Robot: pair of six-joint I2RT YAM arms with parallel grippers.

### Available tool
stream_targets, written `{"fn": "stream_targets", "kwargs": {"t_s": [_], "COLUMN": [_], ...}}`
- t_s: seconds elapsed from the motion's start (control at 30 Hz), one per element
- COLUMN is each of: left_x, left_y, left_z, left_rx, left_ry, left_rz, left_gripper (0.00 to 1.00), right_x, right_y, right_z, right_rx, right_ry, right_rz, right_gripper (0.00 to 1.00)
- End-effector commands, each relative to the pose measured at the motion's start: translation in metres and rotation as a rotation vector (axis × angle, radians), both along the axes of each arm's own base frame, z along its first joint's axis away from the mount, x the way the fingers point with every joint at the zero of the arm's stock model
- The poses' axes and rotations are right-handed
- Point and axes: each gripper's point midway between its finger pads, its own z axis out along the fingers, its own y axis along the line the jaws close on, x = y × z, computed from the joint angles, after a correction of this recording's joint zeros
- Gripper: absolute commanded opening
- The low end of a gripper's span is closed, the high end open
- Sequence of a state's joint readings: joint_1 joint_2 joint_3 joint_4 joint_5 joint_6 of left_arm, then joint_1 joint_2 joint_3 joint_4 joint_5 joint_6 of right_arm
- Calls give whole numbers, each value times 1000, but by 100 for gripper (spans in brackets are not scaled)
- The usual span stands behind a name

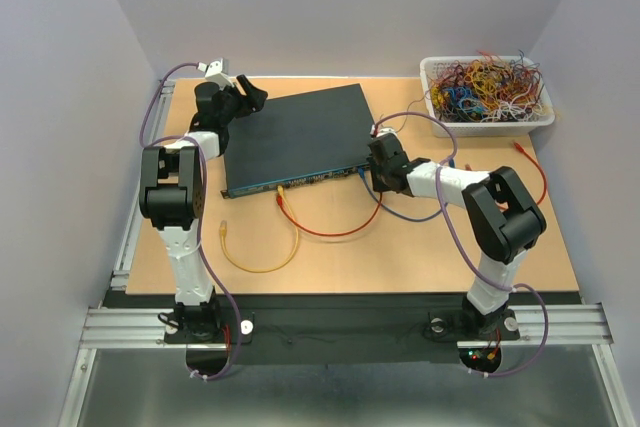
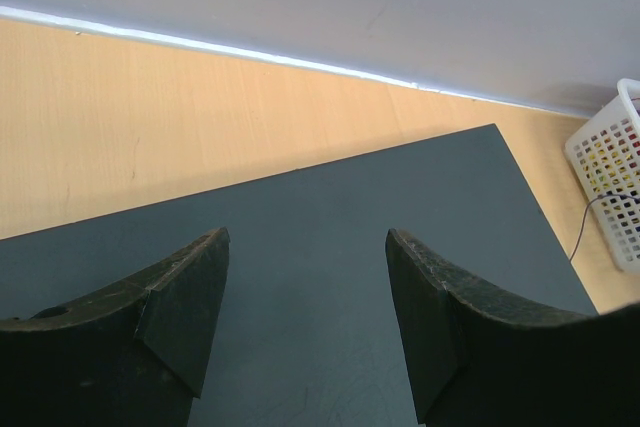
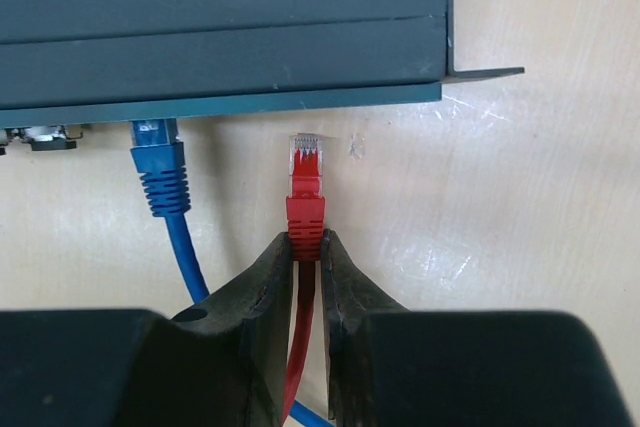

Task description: Insert the plug into the switch port

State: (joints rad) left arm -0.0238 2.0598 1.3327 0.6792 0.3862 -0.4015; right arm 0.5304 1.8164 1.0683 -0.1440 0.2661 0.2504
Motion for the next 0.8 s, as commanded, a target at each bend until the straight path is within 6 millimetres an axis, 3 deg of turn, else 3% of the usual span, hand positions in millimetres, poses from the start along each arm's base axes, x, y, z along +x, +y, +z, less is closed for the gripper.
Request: {"fn": "stream_targets", "kwargs": {"t_s": [0.0, 0.77], "left_x": [4, 5], "left_y": [1, 2], "left_z": [19, 18], "left_rx": [-3, -3], "left_ry": [-59, -57], "left_rz": [-10, -10], "left_gripper": [75, 75], "right_x": [19, 38], "right_y": [13, 16], "right_z": [27, 30], "right_rx": [56, 50], "right_ry": [-95, -134], "right_rz": [30, -2], "right_gripper": [1, 0]}}
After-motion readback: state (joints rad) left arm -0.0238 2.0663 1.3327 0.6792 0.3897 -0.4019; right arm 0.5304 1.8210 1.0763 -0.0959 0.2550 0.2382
